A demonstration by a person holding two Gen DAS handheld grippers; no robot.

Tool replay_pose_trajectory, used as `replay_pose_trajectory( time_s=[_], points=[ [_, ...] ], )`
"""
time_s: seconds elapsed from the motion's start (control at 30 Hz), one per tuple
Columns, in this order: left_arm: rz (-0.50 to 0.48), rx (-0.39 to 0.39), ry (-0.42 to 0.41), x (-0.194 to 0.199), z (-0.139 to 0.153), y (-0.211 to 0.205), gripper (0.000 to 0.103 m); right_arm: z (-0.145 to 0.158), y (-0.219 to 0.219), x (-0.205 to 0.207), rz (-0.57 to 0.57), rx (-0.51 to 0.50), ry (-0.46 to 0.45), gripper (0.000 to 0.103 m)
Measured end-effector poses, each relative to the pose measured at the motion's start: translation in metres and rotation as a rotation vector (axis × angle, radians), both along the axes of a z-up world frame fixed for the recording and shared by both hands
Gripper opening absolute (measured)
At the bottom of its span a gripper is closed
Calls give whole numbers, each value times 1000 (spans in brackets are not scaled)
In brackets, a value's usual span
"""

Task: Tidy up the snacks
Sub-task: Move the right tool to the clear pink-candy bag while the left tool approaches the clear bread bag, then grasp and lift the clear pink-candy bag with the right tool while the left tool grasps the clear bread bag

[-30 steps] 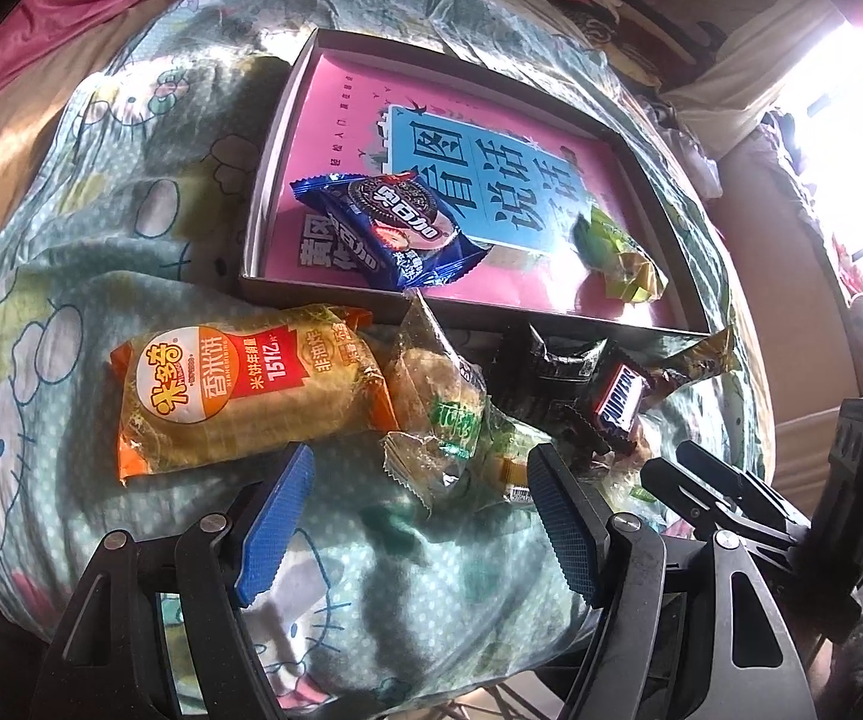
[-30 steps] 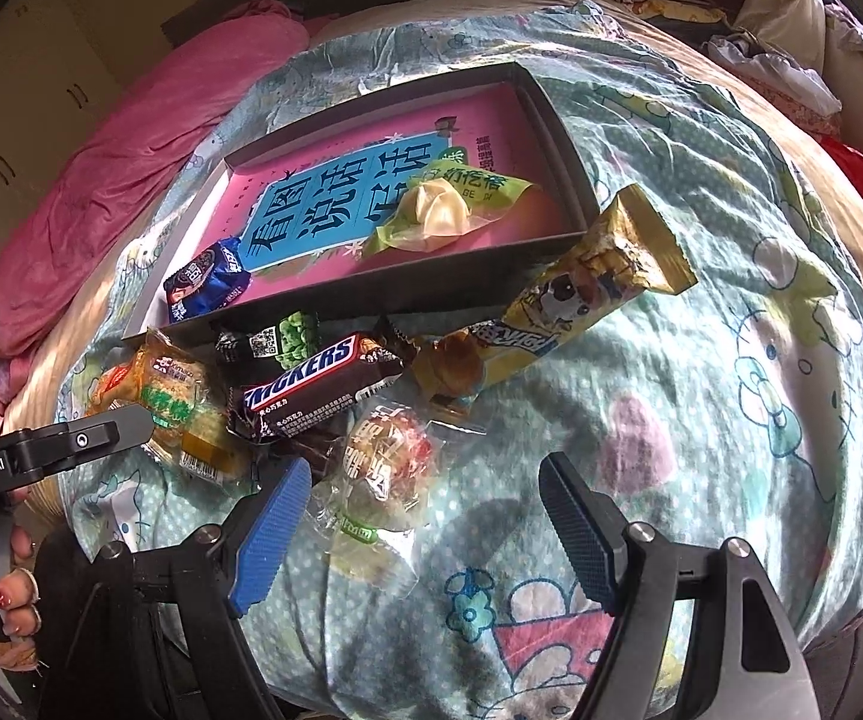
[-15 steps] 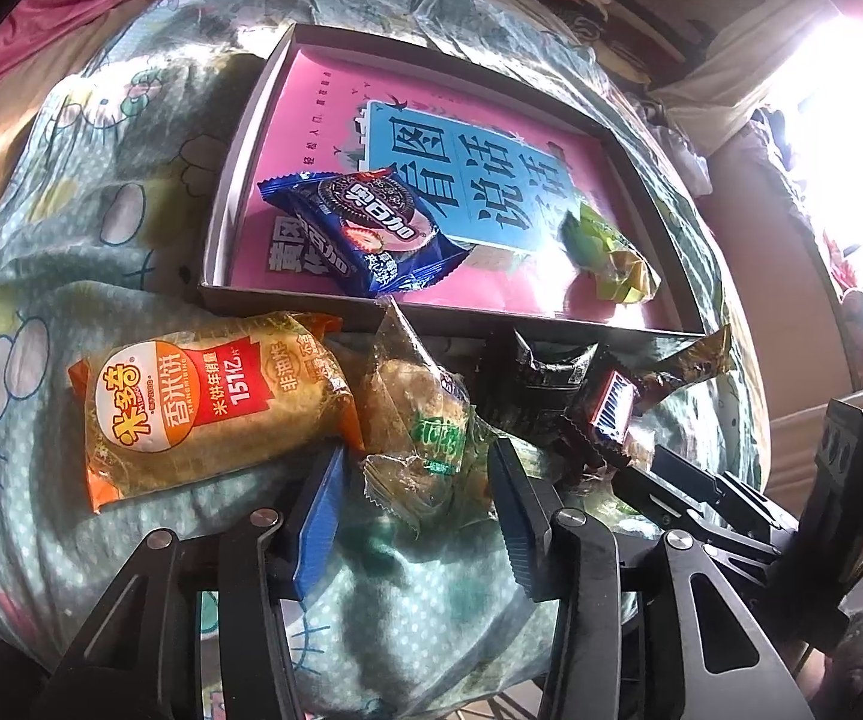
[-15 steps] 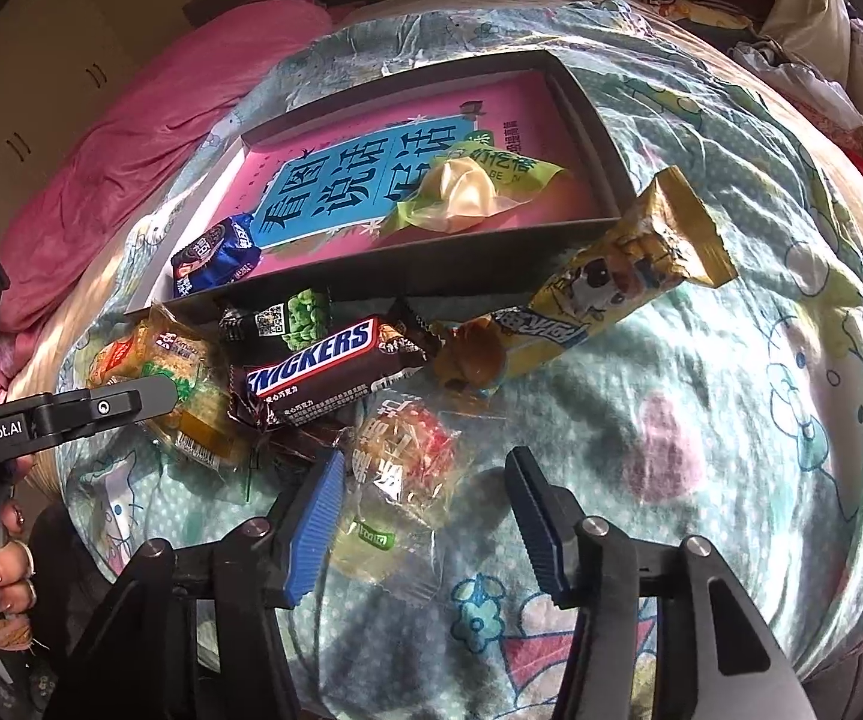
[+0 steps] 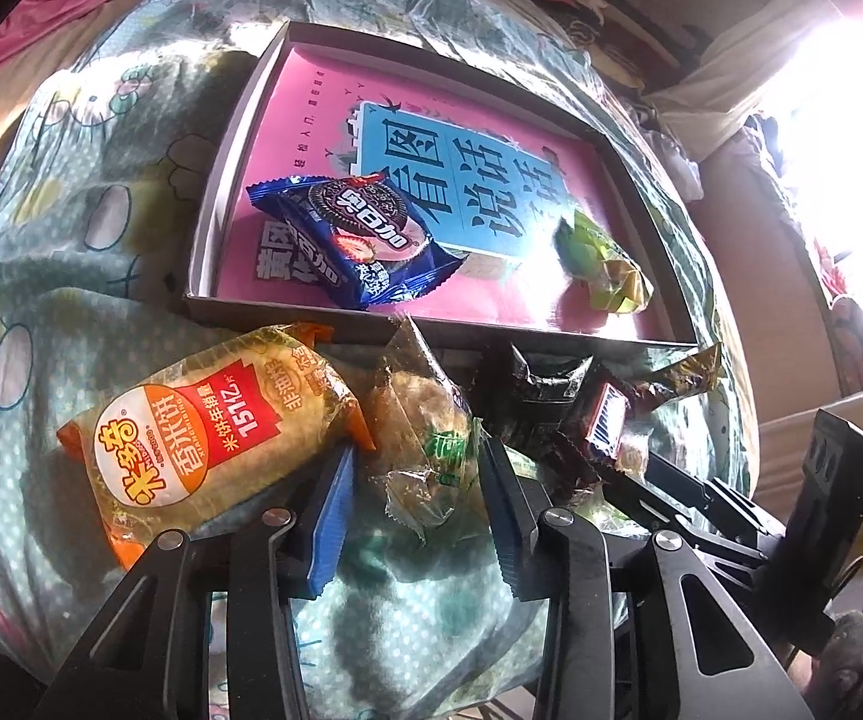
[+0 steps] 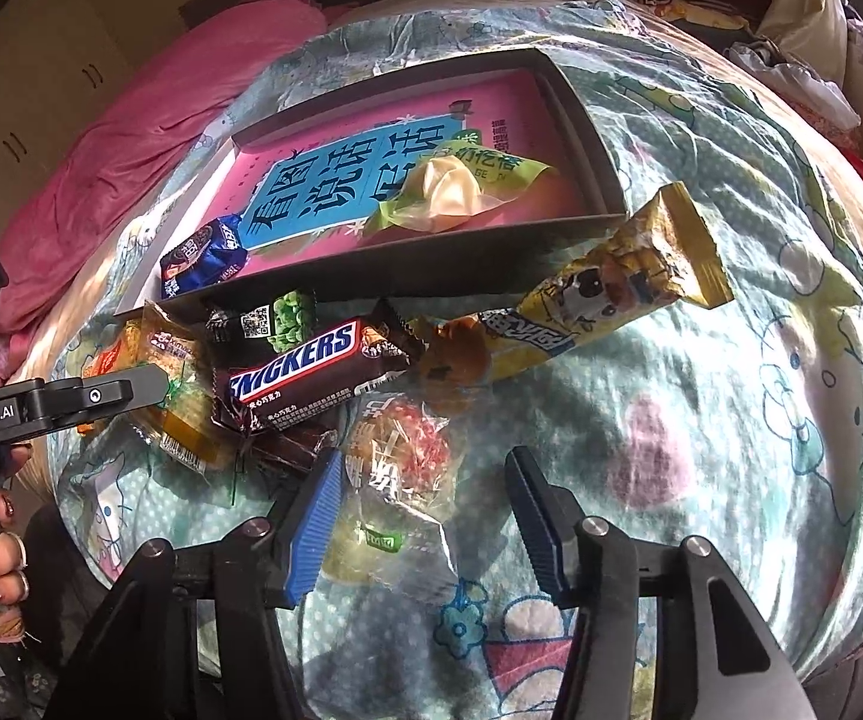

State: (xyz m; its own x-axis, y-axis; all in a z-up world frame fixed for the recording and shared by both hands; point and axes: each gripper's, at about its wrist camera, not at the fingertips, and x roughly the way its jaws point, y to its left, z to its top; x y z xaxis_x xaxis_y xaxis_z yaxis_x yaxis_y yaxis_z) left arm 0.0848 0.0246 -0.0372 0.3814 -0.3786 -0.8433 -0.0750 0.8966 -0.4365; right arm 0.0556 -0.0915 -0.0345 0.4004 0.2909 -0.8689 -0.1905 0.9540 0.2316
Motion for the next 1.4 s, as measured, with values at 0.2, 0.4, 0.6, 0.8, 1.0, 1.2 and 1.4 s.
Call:
replay_pose_trajectory(
  time_s=[0.2,0.4,0.6,0.8,1.0,1.2,1.4],
  points=[
    [11,-20,19,-2,-2,1,42,-3,4,4,12,-16,-8,50],
    [10,-32,-15,-9,6,0,41,-4,-1,3,18,4,-8,45],
    [-11,6,-22,-3,10,-8,41,-5,-2,3,17,6,-5,44],
    [-6,0,9,4,3,-6,41,-5,-3,3,16,6,-5,44],
    [28,-44,37,12,-9,3,43,-5,-2,2,16,2,-6,44],
    [31,-66,46,22,-11,5,43,-6,-1,3,19,-1,-2,44],
    [31,-69,43,21,-11,7,36,-8,-2,5,22,2,-1,44]
  ],
)
